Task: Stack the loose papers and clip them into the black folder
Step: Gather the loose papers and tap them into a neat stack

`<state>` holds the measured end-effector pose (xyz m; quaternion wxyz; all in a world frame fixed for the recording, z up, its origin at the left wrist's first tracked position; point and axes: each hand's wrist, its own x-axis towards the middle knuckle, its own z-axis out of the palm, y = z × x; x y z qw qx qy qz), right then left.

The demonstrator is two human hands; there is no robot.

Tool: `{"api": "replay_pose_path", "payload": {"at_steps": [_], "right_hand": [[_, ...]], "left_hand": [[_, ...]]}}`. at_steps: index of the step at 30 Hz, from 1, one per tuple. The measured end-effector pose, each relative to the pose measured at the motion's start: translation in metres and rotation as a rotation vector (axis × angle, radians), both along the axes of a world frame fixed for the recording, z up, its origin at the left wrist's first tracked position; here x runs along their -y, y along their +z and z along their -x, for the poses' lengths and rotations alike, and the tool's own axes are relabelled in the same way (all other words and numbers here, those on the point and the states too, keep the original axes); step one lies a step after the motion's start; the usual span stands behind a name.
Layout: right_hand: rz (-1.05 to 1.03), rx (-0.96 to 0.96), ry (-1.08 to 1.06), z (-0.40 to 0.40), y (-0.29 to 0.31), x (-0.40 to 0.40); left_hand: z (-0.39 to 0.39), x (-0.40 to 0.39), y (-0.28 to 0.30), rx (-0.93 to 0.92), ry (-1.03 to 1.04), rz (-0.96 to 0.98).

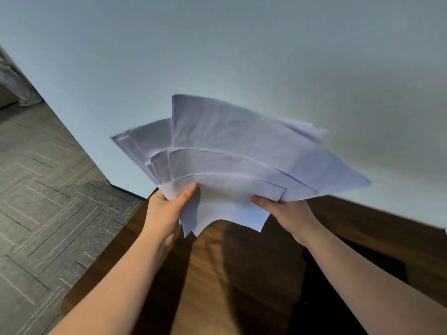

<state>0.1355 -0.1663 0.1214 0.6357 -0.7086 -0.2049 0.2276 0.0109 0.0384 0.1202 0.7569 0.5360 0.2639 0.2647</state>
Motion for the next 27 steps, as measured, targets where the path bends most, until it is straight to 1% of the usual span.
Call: {"api": "replay_pose_path", "payload": {"at_steps": [2, 6, 10, 14, 16, 19, 22, 24, 26, 27], "right_hand": [[0.017, -0.029, -0.011, 0.002, -0.003, 0.002], [0.044, -0.05, -0.014, -0.002, -0.006, 0.004], [0.059, -0.054, -0.047, -0.003, -0.007, -0.002], [0.083, -0.074, -0.063, -0.005, -0.01, -0.002], [0.084, -0.066, -0.068, -0.005, -0.012, -0.002], [0.018, -0.085, -0.079, -0.003, -0.014, -0.003], [0.005, -0.065, -0.07, 0.002, -0.018, -0.01], [0.001, -0.066, -0.084, 0.003, -0.021, -0.014], [-0.001, -0.072, -0.099, -0.003, -0.022, -0.015], [-0.007, -0.082, -0.086, -0.007, -0.024, -0.013]], "left_hand": [[0.005, 0.0, -0.004, -0.048, -0.029, -0.026], [0.007, 0.003, -0.003, -0.134, -0.089, -0.159], [0.005, 0.002, -0.008, -0.202, -0.122, -0.216], [0.003, 0.002, -0.013, -0.217, -0.108, -0.219], [0.003, -0.001, -0.015, -0.184, -0.092, -0.242], [0.0, 0.007, -0.009, -0.089, -0.054, -0.232], [-0.011, 0.019, -0.003, -0.008, 0.12, -0.216], [-0.018, 0.021, 0.0, 0.004, 0.212, -0.191], [-0.023, 0.016, 0.001, 0.019, 0.223, -0.156], [-0.024, 0.011, -0.001, 0.015, 0.183, -0.131]]}}
